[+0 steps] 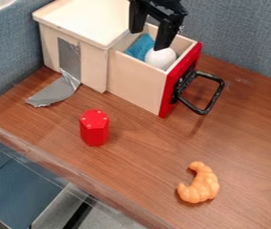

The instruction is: Move the egg inside the drawer to the table next to the red object

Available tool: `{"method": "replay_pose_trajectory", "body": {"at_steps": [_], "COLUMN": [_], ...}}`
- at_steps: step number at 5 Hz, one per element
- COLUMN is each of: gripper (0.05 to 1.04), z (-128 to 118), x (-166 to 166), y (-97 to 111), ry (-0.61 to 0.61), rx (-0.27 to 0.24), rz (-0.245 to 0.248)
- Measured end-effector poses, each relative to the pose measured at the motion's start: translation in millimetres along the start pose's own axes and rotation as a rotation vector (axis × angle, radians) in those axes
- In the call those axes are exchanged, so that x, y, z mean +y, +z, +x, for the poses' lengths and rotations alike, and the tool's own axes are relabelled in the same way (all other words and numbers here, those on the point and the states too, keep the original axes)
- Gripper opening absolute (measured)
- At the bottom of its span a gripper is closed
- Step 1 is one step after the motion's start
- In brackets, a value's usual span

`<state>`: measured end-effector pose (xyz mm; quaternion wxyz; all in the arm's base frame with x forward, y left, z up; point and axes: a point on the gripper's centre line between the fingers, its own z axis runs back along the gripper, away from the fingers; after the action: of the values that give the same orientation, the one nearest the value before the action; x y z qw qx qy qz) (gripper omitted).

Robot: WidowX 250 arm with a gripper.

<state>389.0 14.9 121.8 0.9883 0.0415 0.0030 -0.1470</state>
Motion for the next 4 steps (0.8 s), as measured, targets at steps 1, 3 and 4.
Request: {"method": "replay_pose_trajectory", "body": {"at_steps": [1, 3, 4], "gripper": [1.000, 0.999, 1.000], "z": [-1, 5, 10], "x": [-2, -4, -2], "y": [-18, -22, -16], "ry": [-0.011, -0.181, -0.285], "rx": [0.047, 0.045, 0.036], "rz": [-0.018, -0.044, -0.039]}}
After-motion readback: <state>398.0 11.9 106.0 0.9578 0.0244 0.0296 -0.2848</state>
